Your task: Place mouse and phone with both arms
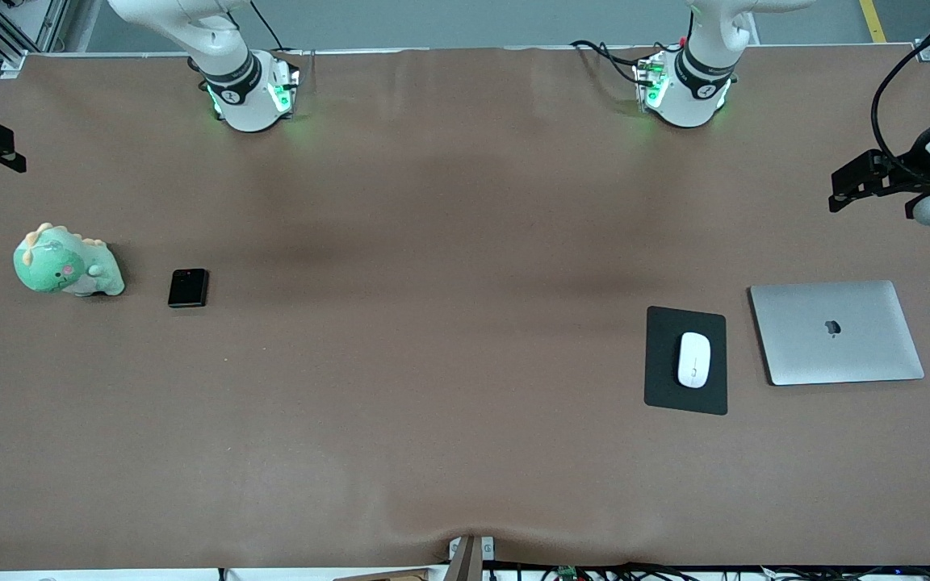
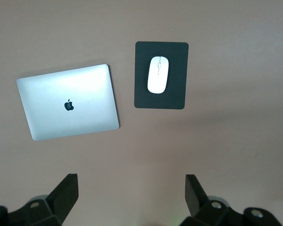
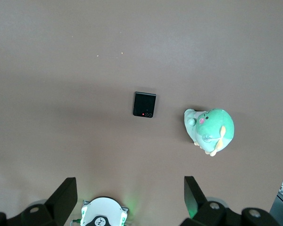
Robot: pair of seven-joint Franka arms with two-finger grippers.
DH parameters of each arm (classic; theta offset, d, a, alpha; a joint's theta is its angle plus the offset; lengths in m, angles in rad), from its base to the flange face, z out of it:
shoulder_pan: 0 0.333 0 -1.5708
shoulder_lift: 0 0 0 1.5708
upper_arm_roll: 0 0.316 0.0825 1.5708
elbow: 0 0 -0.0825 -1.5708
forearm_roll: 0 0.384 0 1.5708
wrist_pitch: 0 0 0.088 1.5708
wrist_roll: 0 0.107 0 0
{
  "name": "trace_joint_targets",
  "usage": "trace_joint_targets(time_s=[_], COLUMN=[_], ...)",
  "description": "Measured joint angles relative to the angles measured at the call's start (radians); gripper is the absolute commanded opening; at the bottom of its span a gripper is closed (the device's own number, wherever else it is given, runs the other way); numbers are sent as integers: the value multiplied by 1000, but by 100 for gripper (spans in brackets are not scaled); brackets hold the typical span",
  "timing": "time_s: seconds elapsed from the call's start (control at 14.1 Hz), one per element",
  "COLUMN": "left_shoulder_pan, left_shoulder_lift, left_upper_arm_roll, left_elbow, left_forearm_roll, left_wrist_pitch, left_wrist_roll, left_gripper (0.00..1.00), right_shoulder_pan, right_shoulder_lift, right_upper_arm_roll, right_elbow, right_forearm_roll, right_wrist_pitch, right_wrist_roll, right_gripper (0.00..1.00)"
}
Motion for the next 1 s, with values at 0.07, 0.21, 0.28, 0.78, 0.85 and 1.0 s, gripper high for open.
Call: trace_joint_targets(time_s=[0.07,0.21,0.28,0.78,0.85,1.0], left_shoulder_pan=[0,0,0,0,0,0], left_shoulder_lift=[0,0,0,0,0,0], left_upper_arm_roll=[0,0,0,0,1,1], left_elbow=[0,0,0,0,0,0], left_forearm_roll=[0,0,0,0,0,0], left_wrist_pitch=[0,0,0,0,0,0], left_wrist_roll=[0,0,0,0,0,0], left_gripper=[100,100,100,100,100,100], right_shoulder_pan=[0,-20,-75,-243,-243,-243], right_shoulder_lift=[0,0,0,-1,-1,-1], right_upper_arm_roll=[0,24,86,278,280,284], right_elbow=[-1,-3,-3,-6,-7,-9], right_forearm_roll=[0,-1,-1,-6,-6,-6], right_wrist_pitch=[5,10,10,13,16,26], right_wrist_roll=[0,0,0,3,3,3], right_gripper=[100,100,100,100,100,100])
